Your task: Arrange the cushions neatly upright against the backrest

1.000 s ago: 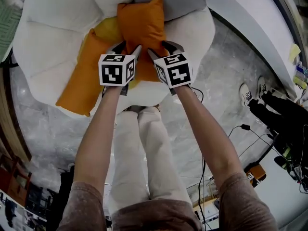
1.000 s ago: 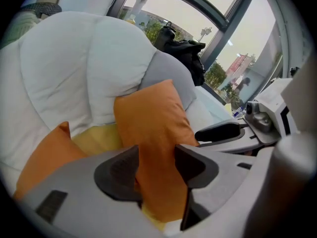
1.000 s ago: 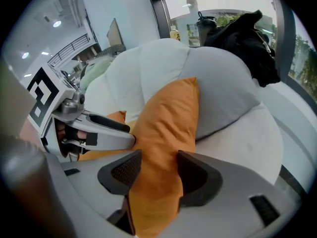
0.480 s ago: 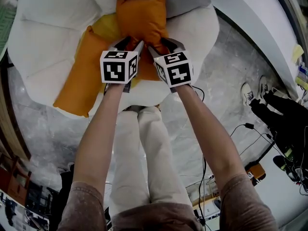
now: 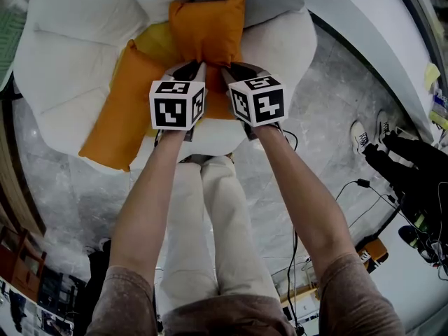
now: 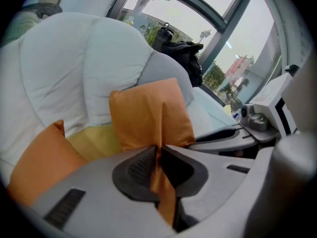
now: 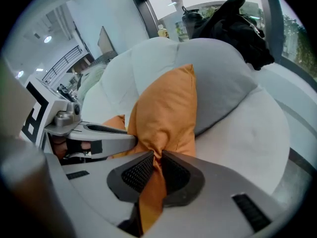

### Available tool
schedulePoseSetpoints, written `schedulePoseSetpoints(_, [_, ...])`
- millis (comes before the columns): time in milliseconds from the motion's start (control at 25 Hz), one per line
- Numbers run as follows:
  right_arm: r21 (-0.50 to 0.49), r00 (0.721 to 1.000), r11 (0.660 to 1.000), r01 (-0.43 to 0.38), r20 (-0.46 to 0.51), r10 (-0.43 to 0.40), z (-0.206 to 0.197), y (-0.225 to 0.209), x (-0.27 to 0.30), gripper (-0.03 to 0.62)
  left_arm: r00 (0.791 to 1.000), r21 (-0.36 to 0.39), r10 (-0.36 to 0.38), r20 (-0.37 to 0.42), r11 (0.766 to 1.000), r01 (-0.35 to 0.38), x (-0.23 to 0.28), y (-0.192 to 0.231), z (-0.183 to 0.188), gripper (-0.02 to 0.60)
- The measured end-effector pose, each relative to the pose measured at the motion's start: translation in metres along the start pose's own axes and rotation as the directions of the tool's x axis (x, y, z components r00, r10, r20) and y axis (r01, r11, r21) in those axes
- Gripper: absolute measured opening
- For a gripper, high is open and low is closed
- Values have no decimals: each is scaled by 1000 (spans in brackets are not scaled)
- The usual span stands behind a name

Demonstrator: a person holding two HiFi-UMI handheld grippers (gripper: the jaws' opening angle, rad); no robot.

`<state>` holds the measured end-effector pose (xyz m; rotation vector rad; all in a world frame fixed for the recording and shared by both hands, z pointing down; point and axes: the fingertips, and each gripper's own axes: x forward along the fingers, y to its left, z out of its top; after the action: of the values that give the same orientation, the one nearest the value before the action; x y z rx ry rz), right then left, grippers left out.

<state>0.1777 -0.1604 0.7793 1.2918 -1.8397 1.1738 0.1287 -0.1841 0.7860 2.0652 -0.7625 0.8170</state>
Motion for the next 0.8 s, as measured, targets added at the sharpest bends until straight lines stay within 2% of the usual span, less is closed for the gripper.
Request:
schedulePoseSetpoints(240, [28,997,999,-19,80,16,21,9,-34,60,999,81,5,54,997,-9,-31,-19,32,34])
schedulePoseSetpoints(600, [-24,962,999,29,272,-22,122,9,-84,60,983,198,6,185,979,-44,-73,-35,142,25])
schedulePoseSetpoints(800, [-34,944,999,42,330,-28,155,5,-95,60,975,233,12,224,970,-65,-79,-37,177,23])
